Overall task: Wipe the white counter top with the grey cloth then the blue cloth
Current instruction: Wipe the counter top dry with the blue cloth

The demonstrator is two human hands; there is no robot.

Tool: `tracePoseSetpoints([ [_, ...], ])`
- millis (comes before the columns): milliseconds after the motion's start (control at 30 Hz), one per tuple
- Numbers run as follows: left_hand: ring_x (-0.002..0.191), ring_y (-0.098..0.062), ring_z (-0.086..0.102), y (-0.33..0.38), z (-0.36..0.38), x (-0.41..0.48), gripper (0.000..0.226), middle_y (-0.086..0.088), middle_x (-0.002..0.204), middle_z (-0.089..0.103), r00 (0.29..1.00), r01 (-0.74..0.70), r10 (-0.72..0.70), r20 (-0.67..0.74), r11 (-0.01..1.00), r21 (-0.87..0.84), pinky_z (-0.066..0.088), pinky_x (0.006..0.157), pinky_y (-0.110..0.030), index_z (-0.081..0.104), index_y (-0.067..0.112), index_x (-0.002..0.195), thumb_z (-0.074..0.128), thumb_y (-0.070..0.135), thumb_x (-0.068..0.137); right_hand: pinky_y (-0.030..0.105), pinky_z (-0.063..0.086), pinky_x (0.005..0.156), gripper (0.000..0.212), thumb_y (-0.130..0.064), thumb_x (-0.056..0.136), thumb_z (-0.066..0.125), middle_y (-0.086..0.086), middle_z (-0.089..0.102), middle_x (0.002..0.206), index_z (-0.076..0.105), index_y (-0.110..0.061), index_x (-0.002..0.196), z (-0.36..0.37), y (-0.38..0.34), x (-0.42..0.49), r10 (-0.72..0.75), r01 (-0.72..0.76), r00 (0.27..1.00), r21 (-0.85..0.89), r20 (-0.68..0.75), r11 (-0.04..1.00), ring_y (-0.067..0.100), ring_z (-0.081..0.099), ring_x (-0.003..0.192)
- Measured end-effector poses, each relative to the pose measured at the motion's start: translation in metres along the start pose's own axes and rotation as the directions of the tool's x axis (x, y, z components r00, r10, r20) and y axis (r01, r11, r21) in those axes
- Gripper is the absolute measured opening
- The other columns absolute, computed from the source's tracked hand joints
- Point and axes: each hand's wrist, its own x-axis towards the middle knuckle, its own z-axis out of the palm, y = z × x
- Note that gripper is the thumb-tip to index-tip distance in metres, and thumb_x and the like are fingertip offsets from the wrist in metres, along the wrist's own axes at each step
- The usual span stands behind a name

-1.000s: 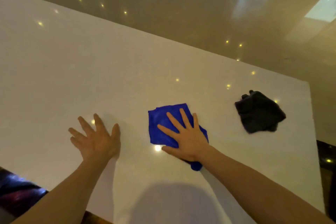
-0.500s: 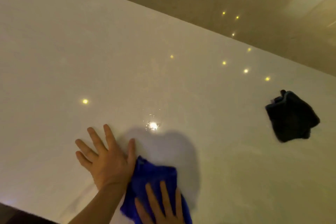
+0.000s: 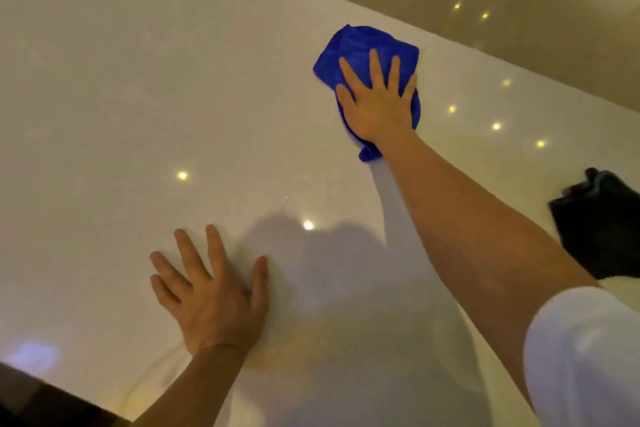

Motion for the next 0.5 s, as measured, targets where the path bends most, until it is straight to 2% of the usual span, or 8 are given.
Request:
tracePoseSetpoints([
  [67,0.149,-0.046,-0.008,-0.001,0.000,0.000,0.086,-0.014,0.165,0.002,1.000,0.005,-0.006,-0.014,1.000,-0.013,0.000,0.118,-0.061,0.007,0.027,0.155,0.021,0.076,0.085,0.069,0.006,0.120,0.057,-0.059,0.104,0.022,0.006,0.006,0.171,0.015,-0.043,0.159,0.022,-0.016,-0.066,-0.083,0.080,0.993,-0.048,-0.079,0.996,0.043,-0.001,0.155],
  [133,0.149,-0.044,-0.010,-0.001,-0.003,-0.003,0.087,-0.013,0.165,0.000,1.000,0.009,-0.009,-0.001,1.000,-0.013,-0.001,0.119,-0.060,0.005,0.027,0.155,0.018,0.076,0.085,0.069,0.013,0.118,0.058,-0.055,0.105,0.029,0.009,0.011,0.171,0.021,-0.037,0.159,0.056,-0.035,-0.186,-0.149,0.148,0.981,-0.015,-0.125,0.989,0.044,0.005,0.155],
  [200,0.149,-0.044,-0.009,0.001,-0.004,-0.003,0.088,-0.013,0.165,-0.001,1.000,0.007,-0.007,-0.002,1.000,-0.005,0.000,0.119,-0.060,0.004,0.027,0.155,0.016,0.077,0.084,0.070,0.014,0.116,0.069,-0.058,0.096,0.042,0.008,0.007,0.171,0.024,-0.036,0.159,0.089,-0.049,-0.321,-0.201,0.201,0.978,0.003,-0.050,0.980,0.043,0.005,0.155],
  [267,0.149,-0.044,-0.009,0.000,-0.006,-0.003,0.087,-0.014,0.165,-0.001,1.000,0.011,-0.011,0.004,1.000,-0.002,0.000,0.119,-0.060,0.004,0.026,0.155,0.017,0.076,0.085,0.068,0.011,0.116,0.082,-0.068,0.083,0.054,0.007,0.005,0.171,0.028,-0.040,0.156,0.106,-0.047,-0.410,-0.287,0.293,0.953,-0.064,0.094,0.954,0.043,0.002,0.155],
  [333,0.149,-0.044,-0.011,-0.001,-0.006,-0.004,0.088,-0.013,0.165,-0.003,1.000,0.013,-0.013,0.016,1.000,-0.010,-0.001,0.119,-0.060,0.001,0.027,0.155,0.016,0.077,0.084,0.065,0.008,0.115,0.082,-0.074,0.081,0.054,0.005,0.012,0.170,0.032,-0.044,0.154,0.104,-0.037,-0.413,-0.341,0.354,0.915,-0.027,0.216,0.935,0.043,0.000,0.155],
  [367,0.149,-0.043,-0.012,-0.001,-0.006,-0.003,0.089,-0.012,0.165,-0.005,1.000,0.014,-0.014,0.015,1.000,-0.006,-0.002,0.119,-0.059,0.000,0.027,0.155,0.015,0.079,0.084,0.065,0.009,0.115,0.076,-0.072,0.083,0.051,0.004,0.018,0.169,0.035,-0.046,0.153,0.096,-0.033,-0.392,-0.344,0.349,0.916,0.013,0.206,0.937,0.043,0.003,0.154],
  [433,0.149,-0.042,-0.014,-0.002,-0.006,-0.003,0.090,-0.011,0.165,-0.007,1.000,0.013,-0.012,0.017,1.000,-0.012,-0.003,0.119,-0.058,-0.002,0.028,0.155,0.015,0.079,0.083,0.067,0.010,0.115,0.065,-0.067,0.092,0.042,0.005,0.020,0.169,0.034,-0.047,0.153,0.078,-0.030,-0.325,-0.340,0.339,0.939,0.021,0.052,0.940,0.046,0.013,0.152],
  [500,0.149,-0.041,-0.014,-0.002,-0.006,-0.003,0.089,-0.010,0.166,-0.006,1.000,0.006,-0.006,0.005,1.000,-0.024,-0.004,0.120,-0.057,0.000,0.028,0.155,0.014,0.079,0.084,0.070,0.008,0.116,0.061,-0.065,0.097,0.034,0.006,0.013,0.170,0.026,-0.047,0.156,0.053,-0.035,-0.224,-0.238,0.239,0.971,0.041,-0.010,0.970,0.048,0.009,0.153],
])
